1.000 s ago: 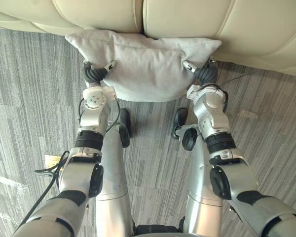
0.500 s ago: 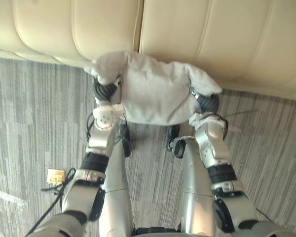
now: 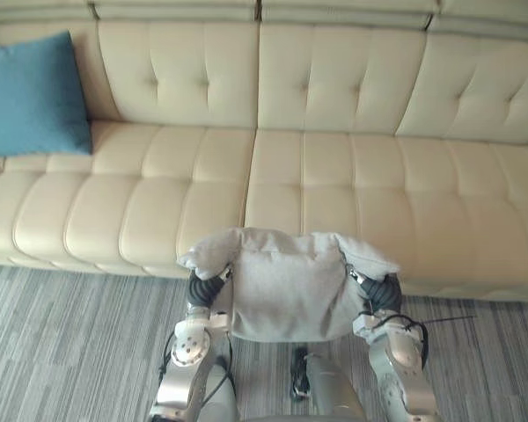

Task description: Pick up cushions and gather them together orderly.

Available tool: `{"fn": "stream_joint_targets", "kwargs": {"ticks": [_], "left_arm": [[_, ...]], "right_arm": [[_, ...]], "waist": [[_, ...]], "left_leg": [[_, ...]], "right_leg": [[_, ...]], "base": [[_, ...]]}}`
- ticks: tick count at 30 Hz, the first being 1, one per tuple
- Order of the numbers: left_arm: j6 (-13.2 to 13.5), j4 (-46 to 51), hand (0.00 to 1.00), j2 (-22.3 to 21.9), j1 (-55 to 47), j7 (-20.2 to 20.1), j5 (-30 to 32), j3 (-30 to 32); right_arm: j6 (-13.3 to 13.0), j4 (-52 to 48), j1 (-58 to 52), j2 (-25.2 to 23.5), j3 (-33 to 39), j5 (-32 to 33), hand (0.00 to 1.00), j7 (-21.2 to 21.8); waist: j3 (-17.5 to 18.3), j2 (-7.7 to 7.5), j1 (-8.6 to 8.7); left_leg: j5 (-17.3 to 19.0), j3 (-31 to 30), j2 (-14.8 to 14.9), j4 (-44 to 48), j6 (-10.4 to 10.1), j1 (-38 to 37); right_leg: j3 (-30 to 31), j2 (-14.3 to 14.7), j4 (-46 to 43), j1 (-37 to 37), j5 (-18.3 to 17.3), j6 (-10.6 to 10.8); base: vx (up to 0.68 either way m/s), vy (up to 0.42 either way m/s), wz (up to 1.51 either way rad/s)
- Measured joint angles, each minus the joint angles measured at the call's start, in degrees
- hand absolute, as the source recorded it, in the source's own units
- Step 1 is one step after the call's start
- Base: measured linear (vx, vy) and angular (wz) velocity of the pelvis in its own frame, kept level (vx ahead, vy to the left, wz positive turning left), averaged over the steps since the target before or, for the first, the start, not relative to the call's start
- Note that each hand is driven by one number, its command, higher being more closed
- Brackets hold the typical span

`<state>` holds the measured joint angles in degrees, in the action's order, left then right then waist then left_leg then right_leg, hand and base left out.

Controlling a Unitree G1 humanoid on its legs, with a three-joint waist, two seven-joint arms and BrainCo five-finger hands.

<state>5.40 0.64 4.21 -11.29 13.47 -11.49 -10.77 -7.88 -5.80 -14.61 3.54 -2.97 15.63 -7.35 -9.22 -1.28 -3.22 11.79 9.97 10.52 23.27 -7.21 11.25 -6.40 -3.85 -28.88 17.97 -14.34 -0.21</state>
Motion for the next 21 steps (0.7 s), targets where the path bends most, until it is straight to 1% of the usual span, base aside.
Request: {"fn": "stream_joint_targets", "kwargs": {"ticks": [1, 2, 4, 5, 6, 7, 8, 9, 10, 11, 12, 13, 14, 15, 16, 17, 18, 19, 20, 21], "left_arm": [[0.0, 0.0, 1.0, 0.0, -0.7, -0.3, 0.0, 0.0], [0.0, 0.0, 1.0, -0.1, -1.4, -0.6, 0.0, 0.0], [0.0, 0.3, 1.0, -0.3, -2.7, -1.3, 0.0, 0.0], [0.0, 0.4, 1.0, -0.5, -3.2, -1.4, 0.0, 0.0], [-0.1, 0.4, 1.0, -0.6, -3.7, -1.5, 0.0, 0.0], [-0.1, 0.4, 1.0, -0.6, -3.9, -1.5, 0.0, 0.1], [-0.3, 0.4, 1.0, -0.6, -4.1, -1.5, 0.0, 0.1], [-0.5, 0.4, 1.0, -0.8, -4.6, -1.5, 0.0, 0.0], [-0.7, 0.4, 1.0, -0.9, -4.7, -1.5, 0.0, -0.1], [-1.1, 0.4, 1.0, -1.1, -4.9, -1.5, 0.0, -0.3], [-1.1, 0.4, 1.0, -1.1, -5.2, -1.4, 0.0, -0.3], [-1.2, 0.4, 1.0, -1.2, -5.3, -1.4, 0.0, -0.4], [-1.4, 0.4, 1.0, -1.1, -5.5, -1.4, 0.0, -0.5], [-1.5, 0.3, 1.0, -1.2, -6.0, -1.4, 0.0, -0.5], [-1.5, 0.2, 1.0, -0.8, -6.1, -1.4, 0.0, -0.4], [-1.9, 0.2, 1.0, 0.1, -7.0, -1.3, 0.0, -0.4], [-1.9, 0.2, 1.0, 0.1, -7.4, -1.3, 0.0, -0.4], [-1.9, 0.2, 1.0, 0.1, -7.3, -1.3, 0.0, -0.4], [-2.0, 0.1, 1.0, 0.2, -7.2, -1.3, 0.0, -0.4], [-2.0, 0.0, 1.0, 0.3, -7.2, -1.3, 0.0, -0.4]], "right_arm": [[0.0, -0.2, -0.9, 0.0, 0.0, -0.1, 1.0, 0.2], [0.0, -0.3, -1.7, 0.0, 0.0, -0.8, 1.0, 0.3], [0.0, -0.6, -2.7, 0.0, 0.0, -2.2, 1.0, 0.3], [0.0, -1.0, -3.3, -0.1, 0.0, -2.2, 1.0, 0.3], [0.0, -2.0, -4.1, -0.1, -0.2, -2.2, 1.0, 0.3], [0.0, -2.6, -4.2, -0.2, -0.4, -2.2, 1.0, 0.3], [0.1, -2.9, -4.1, -0.2, -0.5, -2.1, 1.0, 0.2], [0.1, -2.9, -4.0, -0.2, -0.5, -2.1, 1.0, 0.1], [0.1, -3.0, -3.9, -0.2, -0.5, -2.1, 1.0, 0.0], [0.1, -3.0, -3.4, -0.2, -0.5, -2.1, 1.0, -0.3], [0.1, -2.9, -2.4, -0.2, -0.5, -2.1, 1.0, -0.6], [0.1, -2.7, -1.9, -0.2, -0.5, -2.1, 1.0, -0.7], [0.1, -2.0, -0.9, 0.1, -0.5, -2.2, 1.0, -1.1], [0.2, -1.5, -0.4, 0.2, -0.5, -2.3, 1.0, -1.2], [0.4, -0.7, -0.1, -0.1, -0.8, -2.3, 1.0, -1.2], [0.8, 0.6, -0.5, -0.5, -1.5, -2.3, 1.0, -1.2], [0.9, 1.0, -0.9, -0.6, -1.7, -2.3, 1.0, -1.2], [1.0, 1.2, -0.8, -0.8, -1.7, -2.3, 1.0, -1.2], [1.1, 2.4, -0.1, -1.1, -1.7, -2.3, 1.0, -1.2], [1.1, 3.0, 0.2, -1.1, -1.5, -2.3, 1.0, -1.2]], "waist": [[0.1, 0.27, 0.13], [0.2, 0.29, -0.03], [0.4, 0.6, -0.19], [0.8, 0.79, -0.29], [1.6, 0.94, -0.64], [1.7, 0.96, -0.62], [1.9, 0.88, -0.71], [2.5, 0.54, -0.73], [3.0, 0.73, -0.73], [3.7, 0.8, -0.7], [3.7, 0.75, -1.04], [3.8, 0.73, -1.42], [4.0, 0.92, -2.16], [4.7, 1.68, -2.84], [4.9, 0.97, -2.98], [6.8, -1.08, -2.97], [7.9, -2.03, -2.98], [8.0, -2.25, -3.01], [7.9, -2.25, -2.83], [7.9, -2.21, -2.61]], "left_leg": [[-0.6, -1.2, 0.1, 2.3, 0.9, -0.2], [-1.3, -2.7, 0.3, 7.5, 2.0, 1.0], [-3.8, -4.8, 0.9, 17.4, 4.1, 4.3], [-5.8, -5.8, 1.0, 21.2, 4.5, 6.3], [-8.3, -5.8, 1.5, 24.5, 4.6, 8.5], [-10.6, -5.6, 2.1, 26.2, 4.5, 9.7], [-11.6, -5.0, 2.5, 28.2, 4.5, 12.0], [-9.0, -4.1, 2.5, 26.2, 4.7, 12.6], [-7.4, -3.9, 2.2, 23.5, 4.6, 12.6], [-5.2, -3.6, 1.1, 15.3, 3.5, 11.9], [-5.2, -4.4, -0.4, 6.9, 2.9, 10.5], [-5.3, -4.8, -0.9, 3.6, 2.6, 9.9], [-6.7, -6.2, -2.1, -3.5, 1.8, 8.0], [-8.9, -6.4, -2.4, -5.1, 2.4, 6.7], [-8.7, -5.6, -2.8, -4.4, 2.2, 6.3], [-6.5, -3.5, -4.4, -3.3, 3.3, 5.8], [-4.5, -1.4, -5.1, -2.3, 4.1, 5.5], [-3.7, -0.4, -5.4, -1.7, 4.4, 5.2], [-2.2, 1.3, -5.8, -0.9, 5.2, 3.7], [-1.7, 2.0, -6.0, -0.9, 5.5, 2.6]], "right_leg": [[-0.7, 0.0, 1.3, -2.2, -0.6, 0.4], [-1.2, 0.0, 2.3, -4.6, -1.3, -0.2], [-1.9, 0.2, 3.0, -7.7, -1.7, -0.6], [-2.1, 0.3, 3.1, -8.4, -2.0, -0.8], [-2.1, 0.3, 3.1, -8.5, -2.2, -0.9], [-2.0, 0.2, 3.7, -9.0, -2.3, -1.1], [-2.0, 0.1, 5.2, -10.1, -2.1, -1.5], [-1.9, 0.0, 6.1, -10.2, -1.9, -1.9], [-1.9, 0.0, 6.6, -10.2, -1.5, -2.5], [-1.7, -0.2, 7.3, -10.3, -1.5, -2.5], [-0.8, -0.4, 7.4, -10.5, -1.8, -2.0], [-0.4, -0.6, 7.4, -10.6, -2.0, -1.6], [0.5, -0.8, 7.4, -11.2, -2.8, -0.2], [1.8, -0.9, 7.0, -11.5, -3.7, 1.3], [2.8, -1.4, 7.0, -12.0, -4.1, 1.8], [4.2, -3.3, 8.4, -12.4, -4.2, 3.0], [5.3, -4.4, 7.7, -12.9, -2.9, 4.8], [6.1, -4.9, 4.9, -11.7, -2.6, 5.4], [7.3, -6.1, -3.9, -7.9, -1.2, 8.0], [7.3, -6.7, -8.3, -6.2, 0.0, 9.5]], "base": [[0.01, 0.003, 0.22], [0.01, 0.004, 0.27], [0.02, 0.015, 0.18], [0.06, 0.033, 0.1], [0.08, 0.039, 0.1], [0.11, 0.051, 0.14], [0.11, 0.044, 0.18], [0.1, 0.041, 0.17], [0.1, 0.057, 0.15], [0.18, 0.135, 0.03], [0.19, 0.162, -0.09], [0.23, 0.213, -0.38], [0.22, 0.24, -0.55], [0.24, 0.261, -0.6], [0.31, 0.272, -0.59], [0.39, 0.246, -0.54], [0.42, 0.235, -0.51], [0.4, 0.242, -0.55], [0.28, 0.208, -0.42], [0.33, 0.239, -0.43]]}}
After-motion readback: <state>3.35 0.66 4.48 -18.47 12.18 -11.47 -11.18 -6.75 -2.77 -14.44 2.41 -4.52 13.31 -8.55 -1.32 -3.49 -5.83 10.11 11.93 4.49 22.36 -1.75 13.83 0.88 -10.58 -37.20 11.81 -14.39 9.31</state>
